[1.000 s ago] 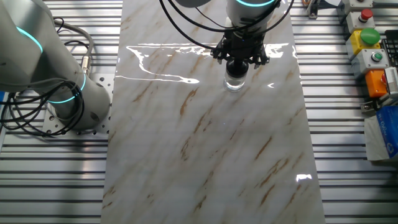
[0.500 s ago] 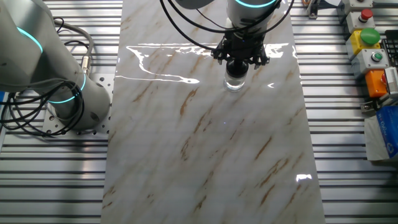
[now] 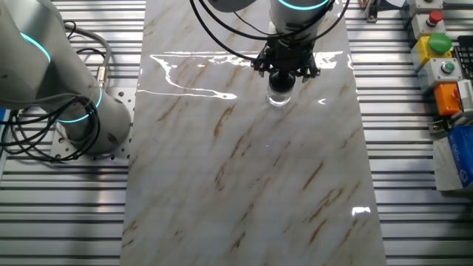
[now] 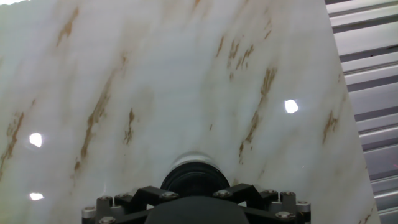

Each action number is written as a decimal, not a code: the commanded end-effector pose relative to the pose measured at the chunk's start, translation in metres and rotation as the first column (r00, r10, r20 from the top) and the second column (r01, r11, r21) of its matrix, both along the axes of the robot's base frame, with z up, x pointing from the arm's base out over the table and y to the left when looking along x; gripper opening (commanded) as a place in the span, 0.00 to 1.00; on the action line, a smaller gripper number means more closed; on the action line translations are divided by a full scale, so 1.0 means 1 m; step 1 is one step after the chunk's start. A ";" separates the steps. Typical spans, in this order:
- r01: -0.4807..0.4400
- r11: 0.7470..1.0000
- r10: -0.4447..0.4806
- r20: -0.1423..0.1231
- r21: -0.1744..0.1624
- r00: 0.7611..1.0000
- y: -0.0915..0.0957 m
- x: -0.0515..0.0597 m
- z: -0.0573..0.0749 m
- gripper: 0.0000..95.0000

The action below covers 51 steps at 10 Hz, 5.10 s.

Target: Screw the lid onto the jar

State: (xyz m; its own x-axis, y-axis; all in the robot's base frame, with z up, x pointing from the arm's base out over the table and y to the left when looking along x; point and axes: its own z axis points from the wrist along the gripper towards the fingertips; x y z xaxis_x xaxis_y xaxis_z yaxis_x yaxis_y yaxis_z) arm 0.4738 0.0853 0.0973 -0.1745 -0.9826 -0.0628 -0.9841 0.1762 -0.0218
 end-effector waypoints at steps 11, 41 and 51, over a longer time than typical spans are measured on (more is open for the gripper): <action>0.023 1.000 -0.023 0.010 0.014 1.000 0.000 0.000 -0.001 0.80; 0.229 0.973 -0.230 0.022 0.038 0.973 0.000 0.000 -0.002 0.00; 0.397 0.915 -0.399 0.019 0.076 0.917 -0.001 0.000 -0.004 0.00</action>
State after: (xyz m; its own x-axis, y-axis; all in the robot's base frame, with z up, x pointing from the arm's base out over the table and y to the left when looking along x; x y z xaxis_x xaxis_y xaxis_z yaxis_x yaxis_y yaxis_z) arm 0.4733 0.0844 0.0979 -0.5479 -0.8246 -0.1411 -0.8304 0.5565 -0.0276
